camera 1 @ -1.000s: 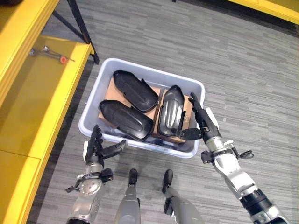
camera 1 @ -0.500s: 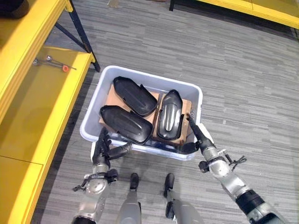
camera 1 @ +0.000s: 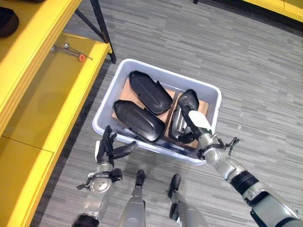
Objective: Move parts from the plastic box to the shelf.
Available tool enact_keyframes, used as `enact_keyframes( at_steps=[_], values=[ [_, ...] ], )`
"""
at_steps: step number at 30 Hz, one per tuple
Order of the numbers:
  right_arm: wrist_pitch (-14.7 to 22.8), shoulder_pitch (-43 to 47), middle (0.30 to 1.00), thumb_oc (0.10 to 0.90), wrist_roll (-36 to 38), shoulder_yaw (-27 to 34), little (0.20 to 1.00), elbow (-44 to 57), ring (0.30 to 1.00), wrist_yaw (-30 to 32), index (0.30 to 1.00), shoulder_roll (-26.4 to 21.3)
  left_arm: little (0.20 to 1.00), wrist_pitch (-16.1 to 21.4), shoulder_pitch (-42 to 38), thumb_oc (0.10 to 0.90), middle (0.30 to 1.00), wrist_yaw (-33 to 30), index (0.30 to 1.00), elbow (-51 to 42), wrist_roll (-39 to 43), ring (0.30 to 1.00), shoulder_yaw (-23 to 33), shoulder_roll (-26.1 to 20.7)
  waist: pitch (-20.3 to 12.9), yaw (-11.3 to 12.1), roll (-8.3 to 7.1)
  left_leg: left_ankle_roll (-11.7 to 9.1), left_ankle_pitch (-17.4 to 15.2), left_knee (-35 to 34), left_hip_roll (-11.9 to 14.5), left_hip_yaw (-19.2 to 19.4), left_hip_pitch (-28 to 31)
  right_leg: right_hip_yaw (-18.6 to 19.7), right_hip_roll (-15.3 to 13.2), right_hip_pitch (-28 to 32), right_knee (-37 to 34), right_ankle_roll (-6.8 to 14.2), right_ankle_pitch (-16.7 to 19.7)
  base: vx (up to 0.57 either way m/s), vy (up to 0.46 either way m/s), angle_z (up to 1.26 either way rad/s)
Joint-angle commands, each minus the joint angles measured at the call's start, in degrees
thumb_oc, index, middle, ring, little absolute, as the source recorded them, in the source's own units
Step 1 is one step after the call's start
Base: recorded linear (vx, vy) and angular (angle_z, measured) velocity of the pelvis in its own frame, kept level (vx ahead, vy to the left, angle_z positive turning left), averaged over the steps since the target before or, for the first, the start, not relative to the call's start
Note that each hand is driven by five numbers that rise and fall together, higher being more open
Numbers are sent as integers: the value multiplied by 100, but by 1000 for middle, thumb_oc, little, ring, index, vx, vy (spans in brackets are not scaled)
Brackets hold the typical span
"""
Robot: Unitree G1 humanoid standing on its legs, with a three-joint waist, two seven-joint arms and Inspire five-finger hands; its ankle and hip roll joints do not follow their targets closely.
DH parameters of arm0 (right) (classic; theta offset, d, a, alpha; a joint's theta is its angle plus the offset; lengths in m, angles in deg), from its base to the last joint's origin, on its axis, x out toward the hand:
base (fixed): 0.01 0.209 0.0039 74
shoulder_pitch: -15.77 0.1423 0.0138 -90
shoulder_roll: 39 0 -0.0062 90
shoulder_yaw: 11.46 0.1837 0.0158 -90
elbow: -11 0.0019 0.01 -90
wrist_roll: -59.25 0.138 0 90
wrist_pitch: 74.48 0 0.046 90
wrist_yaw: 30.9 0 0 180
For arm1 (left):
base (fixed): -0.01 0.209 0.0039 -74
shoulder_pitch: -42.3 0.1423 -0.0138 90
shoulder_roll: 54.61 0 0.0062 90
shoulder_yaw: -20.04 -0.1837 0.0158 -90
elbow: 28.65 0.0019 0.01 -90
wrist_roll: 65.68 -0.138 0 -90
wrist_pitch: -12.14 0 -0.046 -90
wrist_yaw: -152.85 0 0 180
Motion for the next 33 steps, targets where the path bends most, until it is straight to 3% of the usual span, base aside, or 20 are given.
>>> enact_keyframes(
  at_steps=[1,10,33],
  values=[
    [2,647,1000,900,-413,77,1000,-68,1000,458,1000,-57,1000,462,-361,900,1000,-108,1000,-380,-211,1000,-26,-201,18,43,-197,-26,-295,-55,159,142,197,171,-618,262,24,697,-98,0,0,0],
    [-220,1014,1000,900,-706,-265,1000,-1227,1000,446,1000,135,1000,500,-508,900,1000,-179,1000,-452,-209,1000,-34,-205,187,211,-209,-7,-284,-55,188,139,107,158,-609,193,12,691,-105,0,0,0],
    [-213,888,1000,900,-332,6,1000,-997,1000,682,1000,336,1000,475,-513,900,1000,-372,1000,-449,-257,1000,49,-151,406,205,-210,12,-318,-55,173,189,10,196,-631,55,14,704,-92,0,0,0]
  ],
)
